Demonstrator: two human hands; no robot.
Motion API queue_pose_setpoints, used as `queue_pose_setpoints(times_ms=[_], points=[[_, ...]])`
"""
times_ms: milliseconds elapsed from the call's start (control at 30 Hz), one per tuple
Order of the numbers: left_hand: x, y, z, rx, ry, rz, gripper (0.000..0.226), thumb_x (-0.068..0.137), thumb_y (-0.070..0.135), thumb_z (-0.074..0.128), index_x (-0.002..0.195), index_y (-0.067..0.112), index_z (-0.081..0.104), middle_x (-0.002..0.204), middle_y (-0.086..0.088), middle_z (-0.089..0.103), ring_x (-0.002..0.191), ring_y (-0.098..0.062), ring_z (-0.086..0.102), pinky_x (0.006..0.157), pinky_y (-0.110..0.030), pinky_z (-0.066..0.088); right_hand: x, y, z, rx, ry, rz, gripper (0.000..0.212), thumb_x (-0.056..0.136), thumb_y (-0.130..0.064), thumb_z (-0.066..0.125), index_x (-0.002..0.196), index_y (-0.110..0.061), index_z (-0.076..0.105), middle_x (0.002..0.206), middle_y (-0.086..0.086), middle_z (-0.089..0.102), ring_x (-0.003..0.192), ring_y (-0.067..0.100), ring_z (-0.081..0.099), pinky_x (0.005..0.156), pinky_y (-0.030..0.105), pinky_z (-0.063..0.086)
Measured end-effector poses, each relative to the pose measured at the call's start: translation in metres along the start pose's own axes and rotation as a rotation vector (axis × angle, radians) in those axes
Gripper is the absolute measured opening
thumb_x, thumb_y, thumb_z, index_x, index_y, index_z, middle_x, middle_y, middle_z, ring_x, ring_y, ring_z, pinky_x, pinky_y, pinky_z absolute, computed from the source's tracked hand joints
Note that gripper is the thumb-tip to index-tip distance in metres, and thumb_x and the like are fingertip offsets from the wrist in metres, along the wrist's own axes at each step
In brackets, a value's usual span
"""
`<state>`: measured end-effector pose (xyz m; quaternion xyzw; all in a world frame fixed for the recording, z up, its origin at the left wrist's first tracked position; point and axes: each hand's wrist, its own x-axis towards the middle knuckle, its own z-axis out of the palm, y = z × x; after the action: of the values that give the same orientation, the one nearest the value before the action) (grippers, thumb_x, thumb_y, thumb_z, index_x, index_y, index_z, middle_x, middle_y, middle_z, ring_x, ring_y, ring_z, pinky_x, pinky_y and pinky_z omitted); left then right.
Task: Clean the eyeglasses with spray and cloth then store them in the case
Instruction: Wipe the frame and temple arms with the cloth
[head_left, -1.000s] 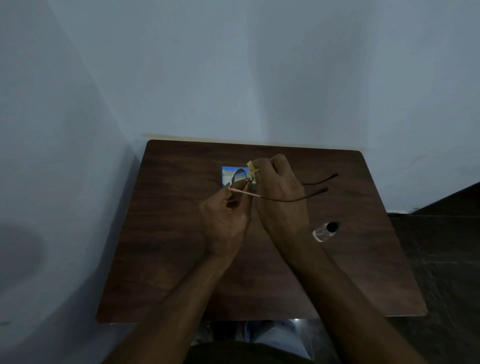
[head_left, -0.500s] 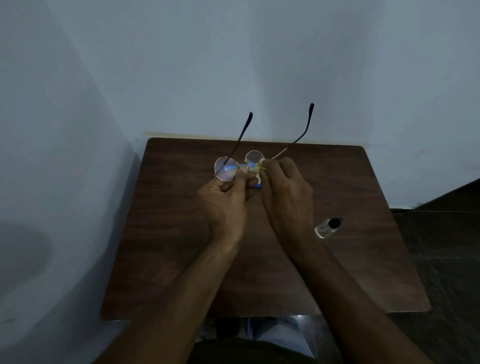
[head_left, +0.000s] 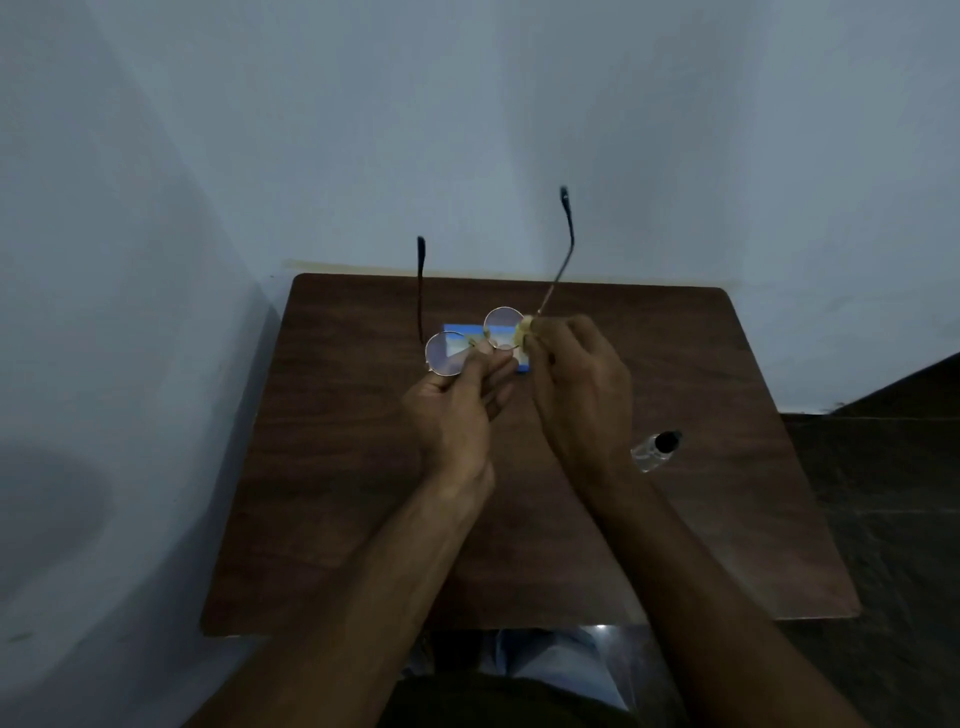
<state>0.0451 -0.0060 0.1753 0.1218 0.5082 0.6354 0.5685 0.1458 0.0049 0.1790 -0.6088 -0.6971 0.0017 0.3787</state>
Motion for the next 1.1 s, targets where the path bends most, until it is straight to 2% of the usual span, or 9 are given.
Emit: queue_pose_setpoints(times_ms=[133, 333, 500, 633, 767, 867, 967, 1033, 1100], points=[[-0.004, 0.004, 0.006, -0.109, -0.007, -0.072, 0.017, 0.099, 0.012, 0.068, 0.107, -0.001, 0.076, 0.096, -0.015, 0.081, 0.092, -0.024, 0.080, 0.075, -0.030, 0.064, -0.005, -0.003, 0.005, 0.218, 0.075, 0.112, 0.013, 0.102, -0.017, 0.064, 0.112, -0.013, 0.071, 0.106, 0.000, 0.069, 0.089, 0.019, 0.067, 0.069, 0.042, 0.057], [-0.009, 0.001, 0.008, -0.092, -0.027, -0.093, 0.013, 0.099, 0.013, 0.067, 0.102, 0.003, 0.076, 0.097, -0.014, 0.081, 0.092, -0.022, 0.080, 0.077, -0.029, 0.065, 0.005, -0.001, 0.006, 0.443, 0.211, 0.285, 0.011, 0.101, -0.010, 0.066, 0.111, -0.010, 0.071, 0.101, -0.001, 0.073, 0.090, 0.019, 0.069, 0.076, 0.044, 0.058], [-0.006, 0.001, 0.005, -0.060, -0.034, -0.036, 0.014, 0.099, 0.011, 0.067, 0.104, 0.000, 0.076, 0.090, -0.012, 0.081, 0.087, -0.022, 0.080, 0.073, -0.029, 0.064, -0.010, -0.002, 0.007, 0.383, 0.174, 0.214, 0.014, 0.097, -0.006, 0.071, 0.110, -0.008, 0.071, 0.109, 0.002, 0.070, 0.097, 0.017, 0.067, 0.076, 0.041, 0.058], [-0.009, -0.006, 0.002, 0.034, 0.020, 0.059, 0.010, 0.097, 0.005, 0.069, 0.099, 0.003, 0.079, 0.087, -0.011, 0.081, 0.082, -0.024, 0.080, 0.070, -0.032, 0.065, -0.015, -0.006, 0.002, 0.297, 0.078, 0.103, 0.011, 0.098, -0.007, 0.067, 0.107, -0.010, 0.073, 0.113, 0.004, 0.062, 0.100, 0.016, 0.063, 0.074, 0.027, 0.055], [-0.006, -0.014, -0.003, 0.225, 0.030, 0.228, 0.013, 0.094, 0.005, 0.072, 0.092, 0.014, 0.081, 0.085, -0.003, 0.082, 0.084, -0.023, 0.080, 0.078, -0.041, 0.066, -0.007, -0.004, 0.003, 0.105, -0.082, 0.068, 0.019, 0.098, -0.010, 0.058, 0.111, -0.008, 0.072, 0.115, 0.010, 0.062, 0.101, 0.029, 0.062, 0.080, 0.042, 0.055], [-0.009, -0.015, -0.002, 0.334, 0.019, 0.352, 0.023, 0.093, 0.002, 0.073, 0.085, 0.023, 0.079, 0.072, 0.017, 0.078, 0.075, -0.002, 0.077, 0.071, -0.025, 0.061, 0.002, -0.008, 0.001, 0.035, -0.104, 0.047, 0.018, 0.097, -0.007, 0.058, 0.110, -0.006, 0.069, 0.119, 0.010, 0.062, 0.101, 0.028, 0.063, 0.081, 0.036, 0.053], [-0.010, -0.013, -0.004, 0.394, -0.023, 0.454, 0.025, 0.094, -0.001, 0.072, 0.087, 0.023, 0.076, 0.066, 0.030, 0.072, 0.071, 0.011, 0.071, 0.066, -0.007, 0.052, 0.003, -0.008, -0.008, 0.042, -0.122, -0.045, 0.024, 0.092, -0.021, 0.051, 0.101, -0.007, 0.067, 0.115, 0.008, 0.067, 0.097, 0.027, 0.064, 0.073, 0.035, 0.052], [-0.008, -0.014, -0.007, 0.490, -0.031, 0.531, 0.016, 0.093, 0.003, 0.074, 0.090, 0.018, 0.080, 0.070, 0.026, 0.073, 0.074, 0.009, 0.073, 0.068, -0.008, 0.053, 0.012, -0.002, -0.011, 0.015, -0.107, 0.001, 0.023, 0.089, -0.023, 0.051, 0.098, -0.009, 0.067, 0.104, 0.010, 0.069, 0.090, 0.031, 0.064, 0.068, 0.037, 0.049], [-0.006, -0.015, -0.008, 0.541, -0.035, 0.558, 0.007, 0.091, 0.008, 0.077, 0.095, 0.008, 0.082, 0.081, 0.013, 0.078, 0.076, 0.001, 0.076, 0.071, -0.020, 0.060, 0.015, -0.005, -0.010, -0.014, -0.112, 0.029, 0.013, 0.090, -0.012, 0.060, 0.100, -0.008, 0.066, 0.101, 0.011, 0.068, 0.090, 0.032, 0.064, 0.069, 0.037, 0.048]])
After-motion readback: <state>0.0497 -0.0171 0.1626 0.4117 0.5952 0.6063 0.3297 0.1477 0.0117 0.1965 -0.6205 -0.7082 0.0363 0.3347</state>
